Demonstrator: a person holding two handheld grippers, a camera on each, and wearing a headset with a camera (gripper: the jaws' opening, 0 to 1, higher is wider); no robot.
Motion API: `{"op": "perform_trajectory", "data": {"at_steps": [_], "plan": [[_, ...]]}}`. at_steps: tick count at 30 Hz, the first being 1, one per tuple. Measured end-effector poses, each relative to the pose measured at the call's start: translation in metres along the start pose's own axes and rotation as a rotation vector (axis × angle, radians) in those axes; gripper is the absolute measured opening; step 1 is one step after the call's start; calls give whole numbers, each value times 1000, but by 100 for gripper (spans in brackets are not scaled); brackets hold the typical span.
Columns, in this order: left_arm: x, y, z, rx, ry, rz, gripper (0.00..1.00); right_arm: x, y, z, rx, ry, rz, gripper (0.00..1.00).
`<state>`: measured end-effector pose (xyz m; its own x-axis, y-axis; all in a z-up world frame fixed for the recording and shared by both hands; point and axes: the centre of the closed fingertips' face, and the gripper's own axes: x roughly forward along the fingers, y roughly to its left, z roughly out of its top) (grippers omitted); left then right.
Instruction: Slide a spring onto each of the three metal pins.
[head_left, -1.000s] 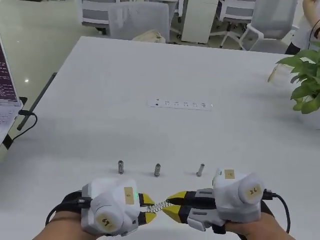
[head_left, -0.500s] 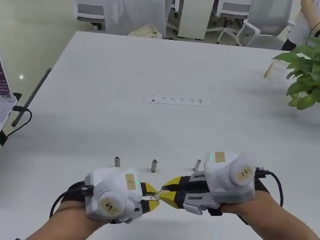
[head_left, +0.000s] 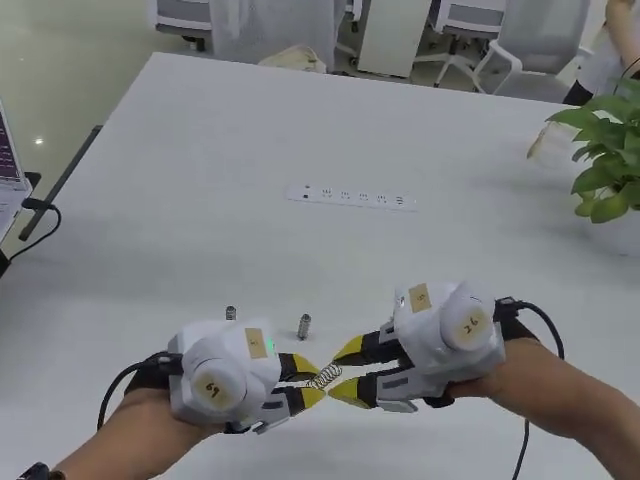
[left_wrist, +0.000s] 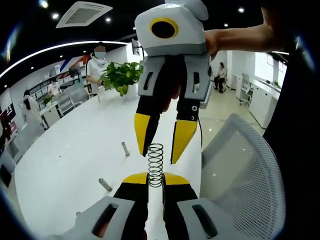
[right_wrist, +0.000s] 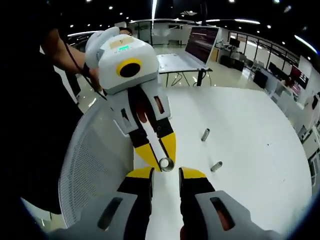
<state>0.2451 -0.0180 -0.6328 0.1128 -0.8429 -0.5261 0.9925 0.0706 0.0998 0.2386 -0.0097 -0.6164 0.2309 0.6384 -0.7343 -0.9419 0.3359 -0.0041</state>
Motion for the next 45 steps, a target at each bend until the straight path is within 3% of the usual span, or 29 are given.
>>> {"op": "perform_trajectory", "data": {"at_steps": [10,14,26,34,45], "plan": [[-1,-7,1,13,-3,-21,2,3,6,3,-150,89,72,18],[-1,-9,1,21,0,-27,2,4,8,6,-183,101,94,17],[-1,-11,4,33,0,-38,2,8,14,7,-257,131,133,16],[-1,-13,4,41,3,-49,2,9,17,5,-296,144,155,9],[-1,-11,4,44,2,-53,2,9,15,4,-307,140,146,9]]}}
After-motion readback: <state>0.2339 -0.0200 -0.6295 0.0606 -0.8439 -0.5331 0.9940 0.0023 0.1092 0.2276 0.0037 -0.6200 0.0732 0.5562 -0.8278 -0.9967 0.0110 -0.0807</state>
